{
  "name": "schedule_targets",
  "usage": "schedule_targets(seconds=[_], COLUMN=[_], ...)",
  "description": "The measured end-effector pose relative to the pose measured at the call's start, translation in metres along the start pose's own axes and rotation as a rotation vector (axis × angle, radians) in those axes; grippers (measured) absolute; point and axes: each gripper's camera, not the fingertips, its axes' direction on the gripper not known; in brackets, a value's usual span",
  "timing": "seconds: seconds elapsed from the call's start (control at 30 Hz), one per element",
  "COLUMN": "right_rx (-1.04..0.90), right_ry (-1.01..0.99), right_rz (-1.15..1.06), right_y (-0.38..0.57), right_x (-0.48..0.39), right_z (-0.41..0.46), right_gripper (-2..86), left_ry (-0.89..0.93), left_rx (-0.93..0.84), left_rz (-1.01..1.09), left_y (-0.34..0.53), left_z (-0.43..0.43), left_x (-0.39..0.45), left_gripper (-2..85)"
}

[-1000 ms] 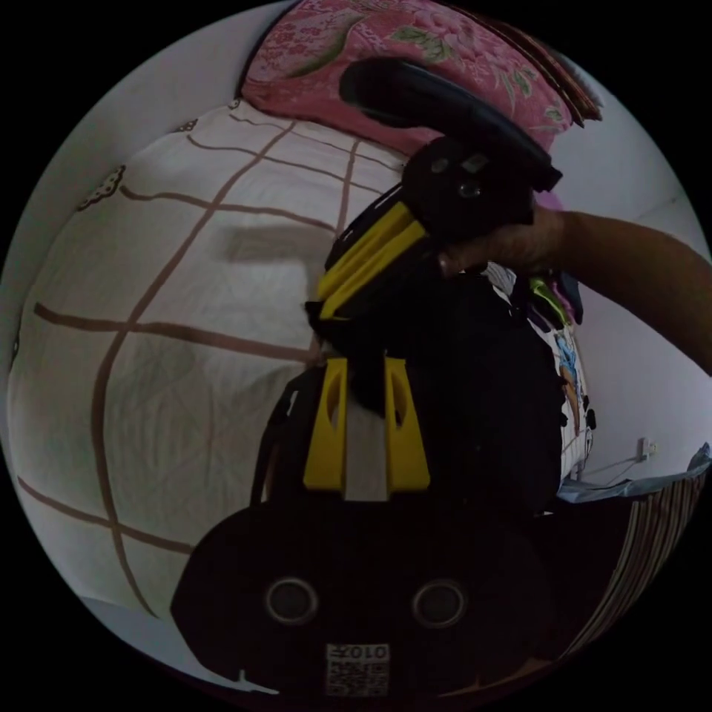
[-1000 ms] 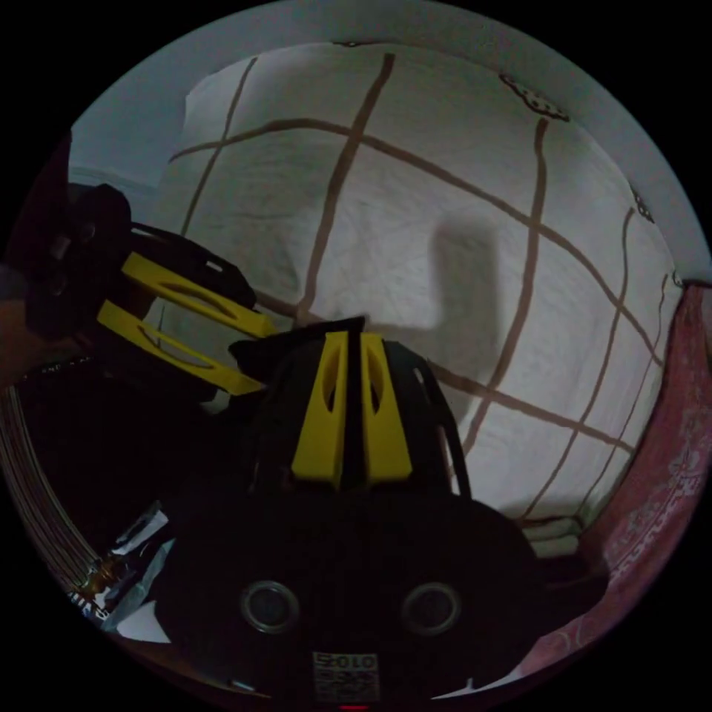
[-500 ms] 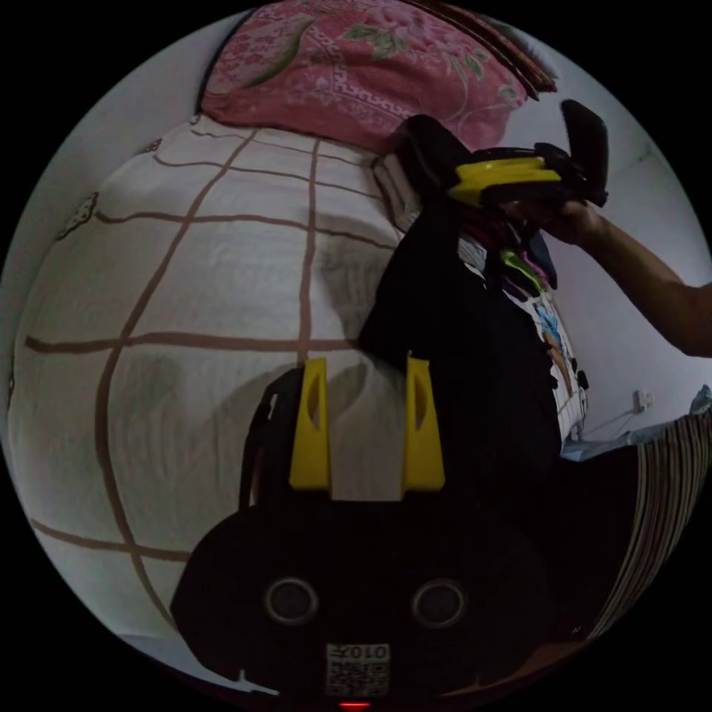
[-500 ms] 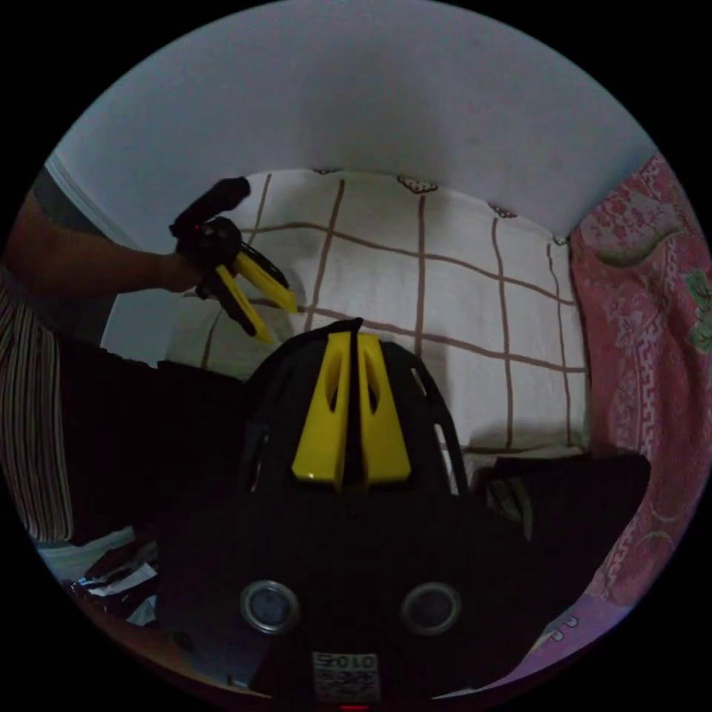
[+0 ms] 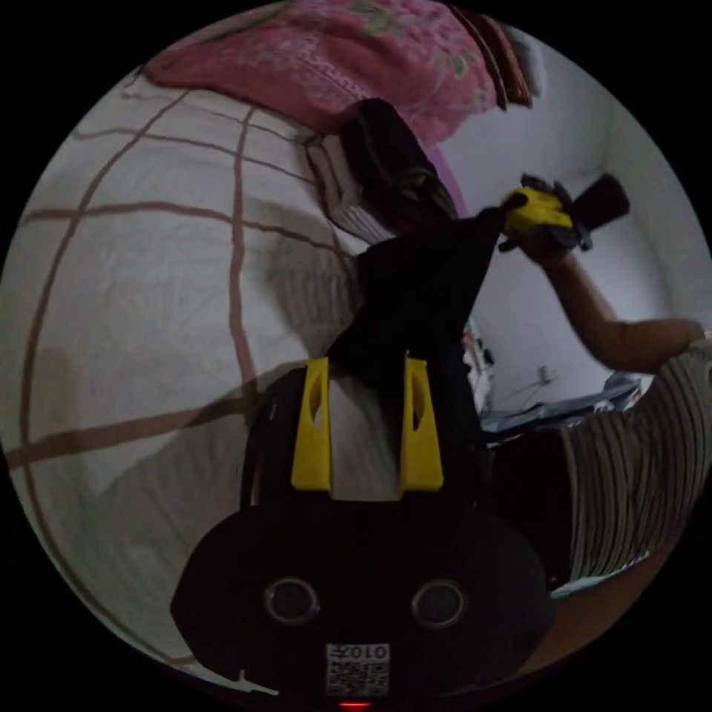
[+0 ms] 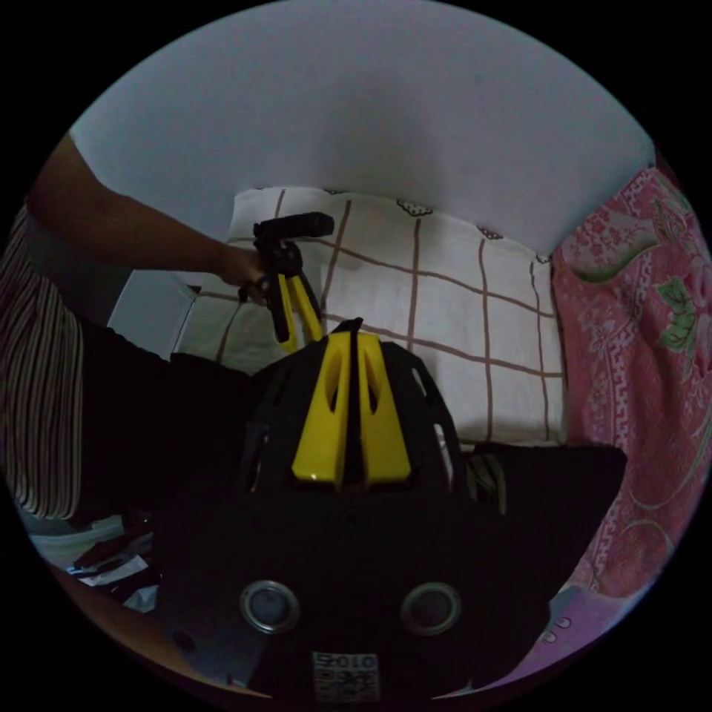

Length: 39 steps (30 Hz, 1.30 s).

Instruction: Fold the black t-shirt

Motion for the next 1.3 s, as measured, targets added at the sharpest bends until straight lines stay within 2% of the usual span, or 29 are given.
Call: schedule_targets(seconds=[0.3, 0.4, 0.57, 0.73, 1.0, 1.17, 1.3], right_rx=[0.015, -0.002, -0.008, -0.032, -0.147, -0.152, -0.147], right_ry=[0.003, 0.012, 0.016, 0.024, 0.02, -0.045, -0.037], right_rz=[0.018, 0.013, 0.026, 0.068, 0.128, 0.215, 0.169], right_y=[0.017, 0.022, 0.036, 0.054, 0.073, 0.075, 0.083], right_x=[-0.002, -0.005, -0.007, -0.007, -0.003, 0.008, 0.003], right_z=[-0.015, -0.016, -0.022, -0.022, 0.01, 0.034, 0.034], right_gripper=[3.8, 3.8, 3.8, 3.8, 3.8, 3.8, 3.8], left_ry=[0.347, 0.429, 0.434, 0.347, -0.037, -0.104, -0.131], left_rx=[0.181, 0.255, 0.282, 0.329, 0.156, 0.132, 0.177], left_rz=[-0.266, -0.276, -0.23, -0.171, -0.185, -0.272, -0.294], left_y=[0.029, 0.033, 0.027, 0.025, 0.026, 0.04, 0.058], left_z=[0.002, 0.004, 0.007, -0.012, -0.03, -0.006, 0.009], left_x=[-0.047, -0.052, -0.046, -0.025, 0.007, 0.012, 0.031], left_gripper=[14.3, 13.3, 8.5, 2.5, 0.1, 0.1, 0.1])
